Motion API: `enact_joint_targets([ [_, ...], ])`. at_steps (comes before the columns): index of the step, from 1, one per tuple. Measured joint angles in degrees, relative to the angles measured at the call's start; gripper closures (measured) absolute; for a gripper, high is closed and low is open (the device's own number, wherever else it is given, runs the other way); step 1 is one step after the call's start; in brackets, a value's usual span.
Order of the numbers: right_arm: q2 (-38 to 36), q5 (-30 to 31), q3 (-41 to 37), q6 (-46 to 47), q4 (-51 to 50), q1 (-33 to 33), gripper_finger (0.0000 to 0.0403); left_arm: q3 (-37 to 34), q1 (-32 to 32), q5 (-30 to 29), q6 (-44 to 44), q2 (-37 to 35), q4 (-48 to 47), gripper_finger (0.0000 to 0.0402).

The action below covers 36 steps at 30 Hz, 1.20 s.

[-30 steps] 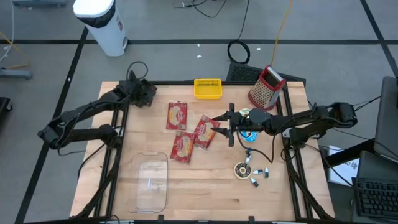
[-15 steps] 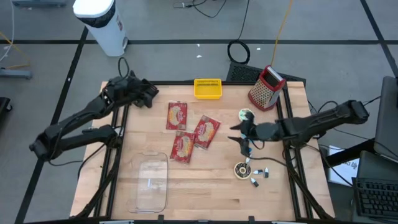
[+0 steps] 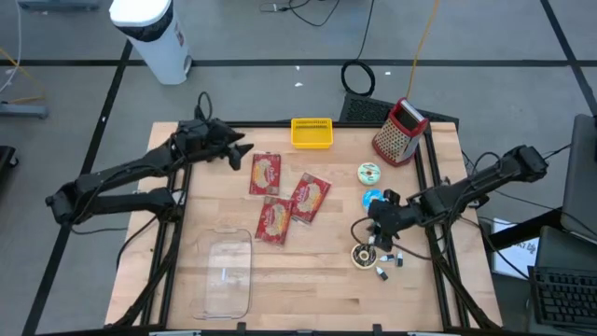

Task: Pick & Place Food Item
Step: Put the large blue food coloring bottle into the black bin

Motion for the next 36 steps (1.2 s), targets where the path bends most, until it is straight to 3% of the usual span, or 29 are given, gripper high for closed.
enact_joint_targets([
  [16,0.96,-0.01,-7.22,11.10,0.19,4.56,0.0222,0.00,-1.09,-0.02,0.07,6.82,5.35,0.0128],
  [23,0.97,0.60,-16.28,10.69,15.97,4.47,0.0222,0.00,-1.07,-0.03,0.07,6.80,5.33,0.0128],
  [27,0.97,4.15,-20.37,10.41,23.91,4.45,0.0222,0.00,-1.07,-0.03,0.07,6.80,5.31,0.0128],
  [36,0.95,4.96,-22.56,10.07,27.54,4.45,0.0222,0.00,-1.07,-0.03,-0.04,6.80,5.27,0.0128],
])
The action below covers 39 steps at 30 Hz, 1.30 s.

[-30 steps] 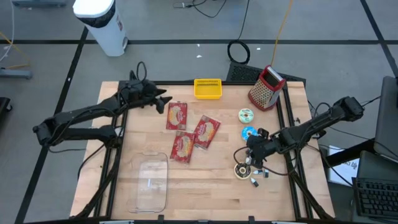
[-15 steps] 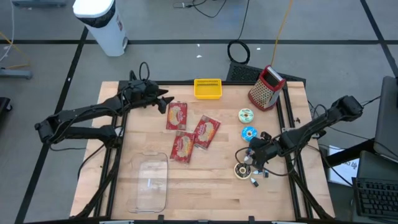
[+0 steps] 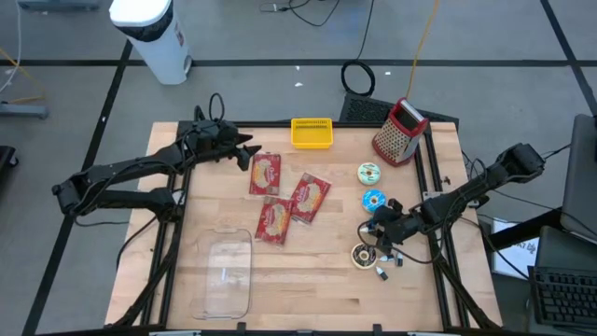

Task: Pick & Place Food Item
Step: Put the large blue food coloring bottle into the black bin

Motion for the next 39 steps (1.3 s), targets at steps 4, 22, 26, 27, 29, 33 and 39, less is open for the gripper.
enact_joint_targets([
  [4,0.00,1.94,-0.02,-3.03,2.49,0.00,0.0222,0.00,0.00,0.00,-0.02,0.00,0.00,0.0128],
  [22,0.02,7.23,-0.02,-5.69,4.40,-1.25,0.0238,0.00,0.00,0.00,0.21,0.00,-0.17,0.0128],
  [26,0.02,7.21,-0.02,-5.69,4.40,-1.25,0.0278,0.00,0.00,0.00,0.22,0.00,-0.17,0.0128],
  [27,0.00,7.19,-0.02,-5.69,4.38,-1.25,0.0291,0.00,0.00,0.00,0.22,0.00,-0.16,0.0128],
  [29,0.02,7.06,-0.02,-5.69,4.38,-1.25,0.0315,0.00,0.00,0.00,0.24,0.00,-0.16,0.0128],
  [33,0.02,7.02,-0.02,-5.69,4.59,-1.25,0.0355,0.00,0.00,0.00,0.04,0.00,-0.17,0.0128],
  [39,0.00,7.27,-0.02,-9.33,10.42,-1.84,0.0358,0.00,-1.24,0.05,-0.88,0.00,0.85,0.0128],
])
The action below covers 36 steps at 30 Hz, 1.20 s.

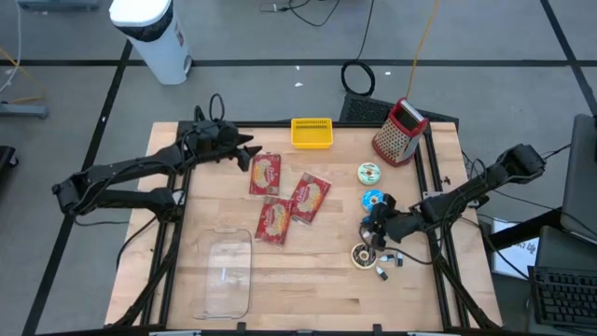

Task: Pick & Place Food Item
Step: Put the large blue food coloring bottle into the black bin

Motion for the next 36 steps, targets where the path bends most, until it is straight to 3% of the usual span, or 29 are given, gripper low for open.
enact_joint_targets([
  [9,0.00,0.02,0.02,-22.01,27.82,-5.73,0.0346,0.00,-7.94,3.07,-0.08,0.28,7.98,0.0128],
  [14,0.00,-1.88,0.02,-29.00,40.15,-10.30,0.0351,0.00,-13.82,3.19,-0.19,4.52,15.23,0.0128],
  [18,0.14,-7.15,0.02,-30.64,43.84,-13.57,0.0352,0.04,-17.80,3.23,0.63,11.57,22.93,0.0128],
  [21,1.51,-7.86,0.04,-30.87,46.06,-15.24,0.0352,1.62,-20.16,3.23,3.01,17.32,27.23,0.0128],
  [30,10.80,-12.35,6.15,-35.13,48.66,-17.51,0.0352,13.40,-25.92,6.02,14.83,32.66,27.11,0.0128],
  [36,15.01,-12.68,9.72,-38.25,48.90,-18.19,0.0352,18.74,-27.25,6.10,17.88,37.25,24.03,0.0128],
])
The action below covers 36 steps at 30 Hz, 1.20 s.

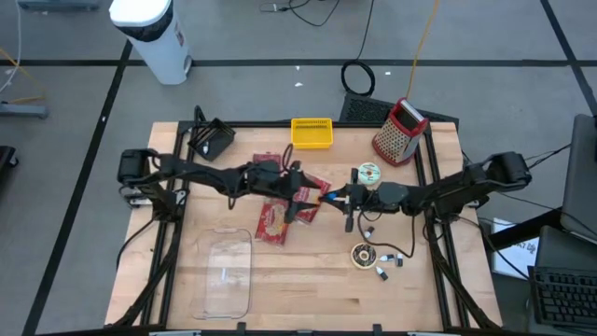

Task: Pick & Place Food Item
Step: Put the large blue food coloring bottle into the black bin

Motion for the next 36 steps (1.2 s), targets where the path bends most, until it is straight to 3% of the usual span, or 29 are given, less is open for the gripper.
enact_joint_targets([
  [6,2.73,-4.03,1.52,-0.13,2.76,-0.75,0.0352,1.85,0.13,-0.09,1.10,0.66,-2.25,0.0128],
  [20,8.22,-6.91,6.63,-2.11,5.43,-1.53,0.0352,1.76,0.23,-0.12,1.65,0.67,-2.35,0.0136],
  [30,8.19,-6.56,6.63,-2.73,4.42,-2.57,0.0352,1.74,0.21,-1.16,2.05,0.67,-2.89,0.0272],
  [36,8.16,-6.58,6.62,-2.73,4.38,-2.71,0.0352,1.72,0.18,-1.16,3.27,0.67,-2.79,0.0324],
])
